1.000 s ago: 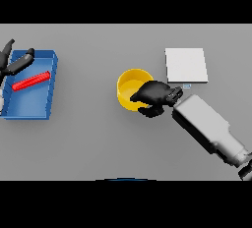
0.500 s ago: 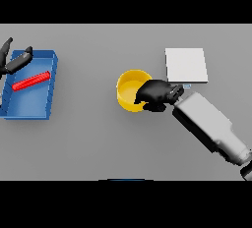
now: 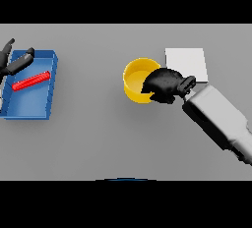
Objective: Pick up the red beaker and tilt it to pour out 1 green nut into yellow bowl. Pick up the yellow bowl and place it on the metallic measuring scale.
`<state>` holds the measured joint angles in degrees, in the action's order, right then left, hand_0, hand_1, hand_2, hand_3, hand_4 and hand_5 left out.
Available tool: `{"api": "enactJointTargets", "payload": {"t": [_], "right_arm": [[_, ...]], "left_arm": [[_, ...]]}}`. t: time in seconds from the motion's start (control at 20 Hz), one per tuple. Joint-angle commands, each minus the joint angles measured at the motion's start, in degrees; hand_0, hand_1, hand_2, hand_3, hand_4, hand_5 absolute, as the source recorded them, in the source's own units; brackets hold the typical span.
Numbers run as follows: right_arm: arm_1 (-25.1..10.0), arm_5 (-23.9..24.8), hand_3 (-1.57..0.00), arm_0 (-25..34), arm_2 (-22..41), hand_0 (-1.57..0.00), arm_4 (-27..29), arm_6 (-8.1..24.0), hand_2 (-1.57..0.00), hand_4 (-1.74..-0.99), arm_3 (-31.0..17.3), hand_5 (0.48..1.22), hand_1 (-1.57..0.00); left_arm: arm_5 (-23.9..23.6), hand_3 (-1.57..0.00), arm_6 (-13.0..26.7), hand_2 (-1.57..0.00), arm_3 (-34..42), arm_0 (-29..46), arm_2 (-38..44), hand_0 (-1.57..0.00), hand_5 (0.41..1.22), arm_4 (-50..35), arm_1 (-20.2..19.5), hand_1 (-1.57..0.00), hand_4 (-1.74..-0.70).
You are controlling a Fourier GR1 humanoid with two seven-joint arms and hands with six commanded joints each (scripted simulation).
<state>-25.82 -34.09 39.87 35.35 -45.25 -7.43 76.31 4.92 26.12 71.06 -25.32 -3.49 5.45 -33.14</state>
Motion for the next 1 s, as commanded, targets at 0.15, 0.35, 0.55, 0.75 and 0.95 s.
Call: {"api": "enactJointTargets", "payload": {"t": [0.15, 0.35, 0.55, 0.75, 0.95], "right_arm": [[-0.2, -0.6, -1.18, -1.5, -0.2, -1.57, 0.0, 2.9, -1.51, -1.739, 3.3, 1.219, -1.57], [-1.7, 0.0, -1.18, 0.2, -3.6, -1.54, 0.4, 6.2, -1.49, -1.74, 2.6, 1.22, -1.57], [-4.2, 4.4, -1.16, 2.3, -6.3, -1.56, 0.2, 3.9, -1.53, -1.741, -2.3, 1.221, -1.57], [-5.9, 8.5, -1.16, 4.8, -8.4, -1.57, -0.5, 2.2, -1.55, -1.741, -9.2, 1.221, -1.57], [-5.5, 11.8, -1.17, 5.6, -9.3, -1.57, -1.2, 2.0, -1.53, -1.741, -17.1, 1.221, -1.57]], "left_arm": [[0.1, 0.0, -0.1, 0.0, -0.6, -0.8, 0.6, 0.0, 0.704, -0.5, -0.1, 0.0, -0.8], [0.3, 0.0, 0.6, 0.0, 0.3, -0.3, 1.3, 0.0, 0.717, -1.8, -0.1, 0.0, -0.82], [-0.1, 0.0, 2.8, 0.0, 2.1, 0.1, 1.4, 0.0, 0.737, -2.1, -0.2, 0.0, -0.84], [-0.1, 0.0, 4.1, 0.0, 3.3, 0.6, 1.2, 0.0, 0.754, -2.2, -0.2, 0.0, -0.85], [-0.7, 0.0, 4.8, 0.0, 3.4, 0.9, 1.2, 0.0, 0.762, -2.2, 0.3, 0.0, -0.86]]}}
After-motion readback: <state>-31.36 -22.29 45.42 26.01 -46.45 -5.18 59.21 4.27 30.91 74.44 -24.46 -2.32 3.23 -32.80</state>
